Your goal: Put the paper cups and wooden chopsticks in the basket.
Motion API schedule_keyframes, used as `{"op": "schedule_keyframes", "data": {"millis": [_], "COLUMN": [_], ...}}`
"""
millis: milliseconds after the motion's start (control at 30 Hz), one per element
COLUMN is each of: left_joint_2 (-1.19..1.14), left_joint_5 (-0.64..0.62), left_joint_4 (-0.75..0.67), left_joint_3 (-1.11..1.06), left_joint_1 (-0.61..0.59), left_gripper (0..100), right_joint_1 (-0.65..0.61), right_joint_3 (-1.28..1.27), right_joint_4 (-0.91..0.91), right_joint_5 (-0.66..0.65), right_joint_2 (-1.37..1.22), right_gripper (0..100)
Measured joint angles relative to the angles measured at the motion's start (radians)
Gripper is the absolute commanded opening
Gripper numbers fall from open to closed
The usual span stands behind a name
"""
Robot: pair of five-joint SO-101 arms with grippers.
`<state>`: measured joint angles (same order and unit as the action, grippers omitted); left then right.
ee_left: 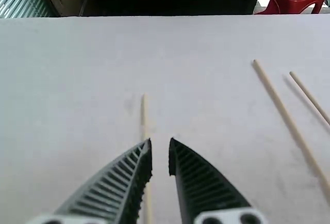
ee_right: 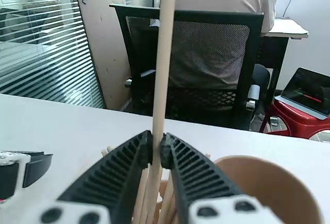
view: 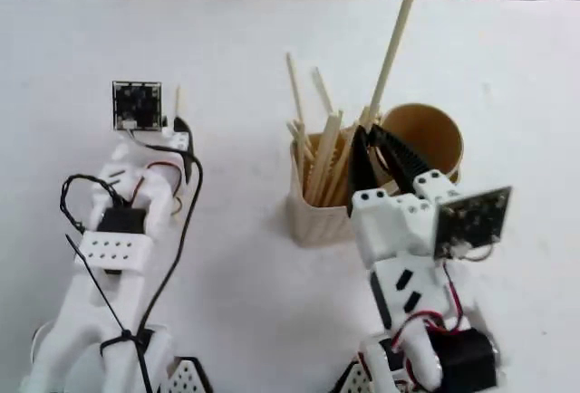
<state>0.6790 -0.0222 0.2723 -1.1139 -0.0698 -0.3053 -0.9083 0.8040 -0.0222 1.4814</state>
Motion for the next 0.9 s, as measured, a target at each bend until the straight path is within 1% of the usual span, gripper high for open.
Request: {"op": "schedule_keyframes", "data": {"millis": [100, 200, 367, 433, 700, 767, 900], "left_joint_2": [0.000, 0.000, 0.000, 0.000, 0.000, 0.000, 0.000], "left_joint_5": [0.000, 0.000, 0.000, 0.000, 0.000, 0.000, 0.000], "left_joint_4": [0.000, 0.000, 0.000, 0.000, 0.000, 0.000, 0.000], "left_joint_3": [0.000, 0.000, 0.000, 0.000, 0.000, 0.000, 0.000], "left_joint_1": [0.000, 0.000, 0.000, 0.000, 0.000, 0.000, 0.017], "left_gripper": [8, 8, 8, 8, 8, 8, 8], "right_joint_1": [-0.008, -0.008, -0.008, -0.008, -0.006, -0.006, 0.008], "right_joint_3": [-0.120, -0.164, -0.167, -0.167, -0.066, -0.003, 0.180], "right_joint_4": [-0.112, -0.175, -0.157, -0.118, -0.014, 0.044, 0.252], "right_joint_5": [0.003, 0.003, 0.003, 0.003, 0.002, -0.043, -0.209], "right_joint_2": [-0.002, 0.008, 0.008, 0.008, 0.011, 0.009, 0.017], "right_gripper": [1.9, 3.2, 18.3, 20.6, 16.3, 13.0, 9.8]}}
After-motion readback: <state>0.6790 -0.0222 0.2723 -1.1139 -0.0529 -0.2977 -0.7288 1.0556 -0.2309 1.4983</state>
